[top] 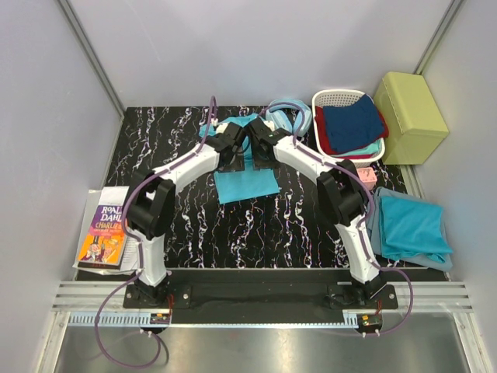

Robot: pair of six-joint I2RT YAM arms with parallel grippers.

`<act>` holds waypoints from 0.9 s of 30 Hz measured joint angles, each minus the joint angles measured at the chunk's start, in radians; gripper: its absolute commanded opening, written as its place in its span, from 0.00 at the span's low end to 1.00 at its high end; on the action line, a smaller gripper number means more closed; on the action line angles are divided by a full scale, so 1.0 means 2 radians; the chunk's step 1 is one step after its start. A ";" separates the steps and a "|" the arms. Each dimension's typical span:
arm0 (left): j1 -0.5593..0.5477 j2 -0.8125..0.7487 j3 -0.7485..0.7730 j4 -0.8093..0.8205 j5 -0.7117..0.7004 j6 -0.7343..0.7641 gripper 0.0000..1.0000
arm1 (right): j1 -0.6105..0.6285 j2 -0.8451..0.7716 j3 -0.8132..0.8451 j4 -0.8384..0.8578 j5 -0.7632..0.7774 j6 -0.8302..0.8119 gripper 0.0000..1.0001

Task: Fold and stack the t-shirts
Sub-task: Fold the folded rectangular tshirt in 1/3 of the way

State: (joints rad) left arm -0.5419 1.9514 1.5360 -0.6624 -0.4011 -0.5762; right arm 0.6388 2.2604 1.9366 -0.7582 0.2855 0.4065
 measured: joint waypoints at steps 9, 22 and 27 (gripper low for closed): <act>0.015 0.047 0.045 0.013 0.006 0.001 0.65 | -0.014 0.064 0.098 -0.002 -0.001 -0.005 0.48; 0.043 0.094 0.082 0.014 0.034 -0.001 0.65 | -0.035 0.098 0.160 -0.014 -0.009 -0.005 0.49; 0.057 0.118 0.119 0.015 0.039 0.000 0.65 | -0.050 0.111 0.202 -0.017 -0.011 -0.004 0.50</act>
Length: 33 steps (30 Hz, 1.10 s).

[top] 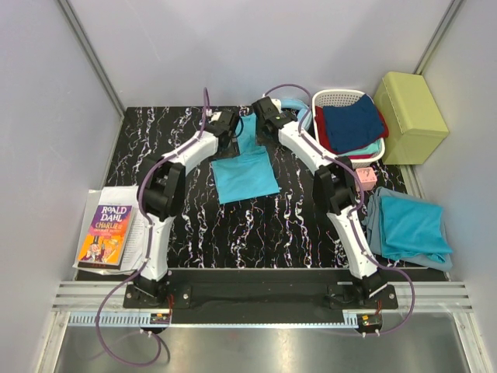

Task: Fold and stack the t-shirts
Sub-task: Fold the folded rectangular tshirt in 1/3 of the way, then grab one side of the 2/3 rectangular tshirt with both arms

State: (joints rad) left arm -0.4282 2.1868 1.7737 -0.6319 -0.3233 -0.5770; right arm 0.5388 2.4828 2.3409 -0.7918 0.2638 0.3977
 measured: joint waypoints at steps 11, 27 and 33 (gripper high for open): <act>0.025 0.059 0.094 -0.005 0.007 0.012 0.67 | -0.007 -0.004 -0.015 0.003 -0.011 0.001 0.50; 0.006 -0.237 -0.193 0.010 -0.005 -0.015 0.74 | 0.025 -0.271 -0.345 0.048 -0.007 0.012 0.52; -0.066 -0.286 -0.275 0.039 -0.004 -0.039 0.73 | 0.037 -0.280 -0.422 0.060 -0.021 0.031 0.50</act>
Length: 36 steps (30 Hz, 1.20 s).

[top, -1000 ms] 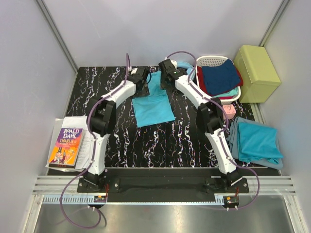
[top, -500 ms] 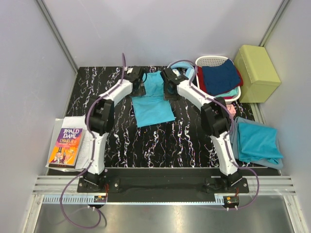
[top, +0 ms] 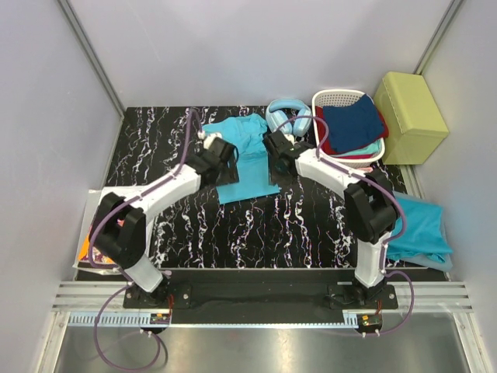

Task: Fold and stack the t-shirts
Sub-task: Grab one side of the 2/3 rectangular tshirt with both arms

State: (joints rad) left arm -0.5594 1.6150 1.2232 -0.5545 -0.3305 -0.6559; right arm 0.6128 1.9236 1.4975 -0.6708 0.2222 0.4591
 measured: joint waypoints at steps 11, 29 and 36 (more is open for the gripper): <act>-0.032 0.039 -0.036 0.007 0.008 -0.013 0.73 | 0.000 0.049 -0.010 0.010 -0.013 0.009 0.49; -0.032 0.065 -0.070 0.023 0.020 -0.015 0.68 | 0.001 0.077 0.004 0.022 -0.033 0.019 0.23; -0.032 0.066 -0.089 0.028 0.031 -0.017 0.62 | 0.001 0.073 -0.007 0.036 -0.040 0.025 0.15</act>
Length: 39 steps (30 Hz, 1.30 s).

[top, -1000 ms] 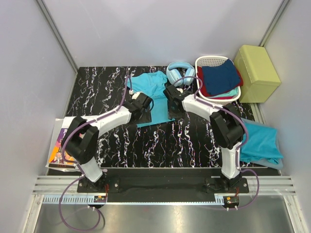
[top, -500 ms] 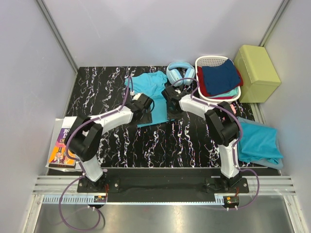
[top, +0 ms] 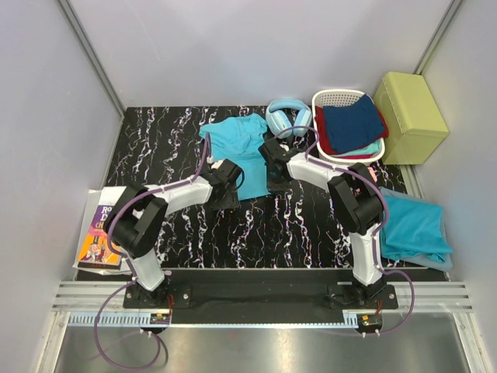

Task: Fold and stack the t-shirts
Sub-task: Grab one side of the 2/3 rectangular tshirt with both arms

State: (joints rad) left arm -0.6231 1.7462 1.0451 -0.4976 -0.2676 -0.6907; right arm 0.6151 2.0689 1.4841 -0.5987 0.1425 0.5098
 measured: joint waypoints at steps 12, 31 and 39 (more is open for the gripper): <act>0.000 0.000 0.000 0.004 0.001 0.000 0.25 | 0.001 -0.011 -0.019 0.018 -0.001 0.002 0.00; -0.009 -0.045 0.005 -0.032 -0.023 -0.003 0.68 | 0.006 -0.025 -0.031 -0.006 0.011 0.005 0.45; 0.006 -0.043 0.011 -0.038 -0.036 0.004 0.67 | 0.006 -0.021 -0.017 -0.018 0.017 0.003 0.43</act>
State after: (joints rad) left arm -0.6121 1.6608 1.0679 -0.5739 -0.3405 -0.6834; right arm 0.6281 2.0277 1.4506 -0.6338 0.1764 0.5163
